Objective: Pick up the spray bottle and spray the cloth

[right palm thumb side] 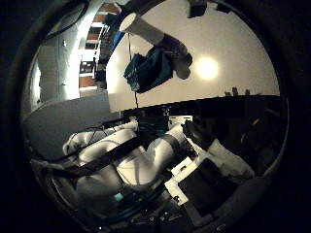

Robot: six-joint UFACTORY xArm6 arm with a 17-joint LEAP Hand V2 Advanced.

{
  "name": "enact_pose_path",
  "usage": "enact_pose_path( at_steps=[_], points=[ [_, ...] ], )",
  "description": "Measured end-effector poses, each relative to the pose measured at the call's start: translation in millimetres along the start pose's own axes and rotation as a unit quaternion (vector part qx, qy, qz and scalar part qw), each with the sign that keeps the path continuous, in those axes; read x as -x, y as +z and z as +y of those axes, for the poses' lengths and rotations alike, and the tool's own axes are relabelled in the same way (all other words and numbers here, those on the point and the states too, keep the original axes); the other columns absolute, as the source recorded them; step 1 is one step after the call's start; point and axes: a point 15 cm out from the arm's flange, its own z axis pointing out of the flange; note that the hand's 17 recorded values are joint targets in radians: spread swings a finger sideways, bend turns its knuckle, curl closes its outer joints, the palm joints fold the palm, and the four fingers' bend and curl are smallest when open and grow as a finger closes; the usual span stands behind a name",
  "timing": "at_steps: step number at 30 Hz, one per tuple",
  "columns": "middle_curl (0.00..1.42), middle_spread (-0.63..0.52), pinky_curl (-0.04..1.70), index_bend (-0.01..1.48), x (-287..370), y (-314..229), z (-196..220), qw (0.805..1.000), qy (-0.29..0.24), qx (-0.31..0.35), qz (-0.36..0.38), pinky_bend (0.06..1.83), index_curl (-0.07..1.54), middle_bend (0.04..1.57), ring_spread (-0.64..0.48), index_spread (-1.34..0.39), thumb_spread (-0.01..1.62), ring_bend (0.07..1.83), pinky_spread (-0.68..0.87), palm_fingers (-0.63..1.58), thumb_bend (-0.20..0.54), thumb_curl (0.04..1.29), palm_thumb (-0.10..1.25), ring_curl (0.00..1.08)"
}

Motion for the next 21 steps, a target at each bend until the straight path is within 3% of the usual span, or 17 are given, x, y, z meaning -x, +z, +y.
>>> enact_pose_path(
  at_steps=[12,21],
  points=[
    [0.33,0.0,0.31,0.19,-12.3,5.6,8.2,1.0,0.02,-0.002,-0.009,0.19,0.37,0.19,0.15,-0.36,1.0,0.18,0.32,0.14,-0.021,0.31,0.84,0.18],
    [0.32,0.0,0.31,0.19,-16.7,20.7,-1.0,0.997,0.032,-0.029,-0.061,0.19,0.36,0.19,0.15,-0.36,1.0,0.18,0.31,0.16,-0.02,0.31,0.84,0.18]
  ],
)
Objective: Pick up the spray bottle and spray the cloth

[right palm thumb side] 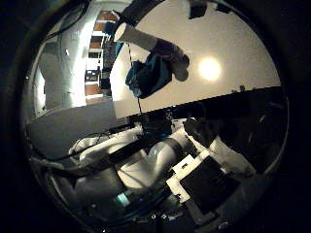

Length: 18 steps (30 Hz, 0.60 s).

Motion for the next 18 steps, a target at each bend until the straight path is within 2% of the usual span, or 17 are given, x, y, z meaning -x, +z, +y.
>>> enact_pose_path(
  at_steps=[9,18],
  points=[
    [0.33,0.0,0.31,0.18,8.0,16.9,-24.4,0.998,-0.006,-0.027,-0.06,0.2,0.35,0.2,0.16,-0.35,1.0,0.19,0.31,0.16,-0.027,0.3,0.8,0.19],
    [0.34,0.0,0.32,0.15,24.7,34.0,-58.9,0.987,-0.014,-0.071,-0.142,0.21,0.3,0.21,0.15,-0.31,0.99,0.2,0.3,0.15,-0.028,0.3,0.71,0.22]
  ],
)
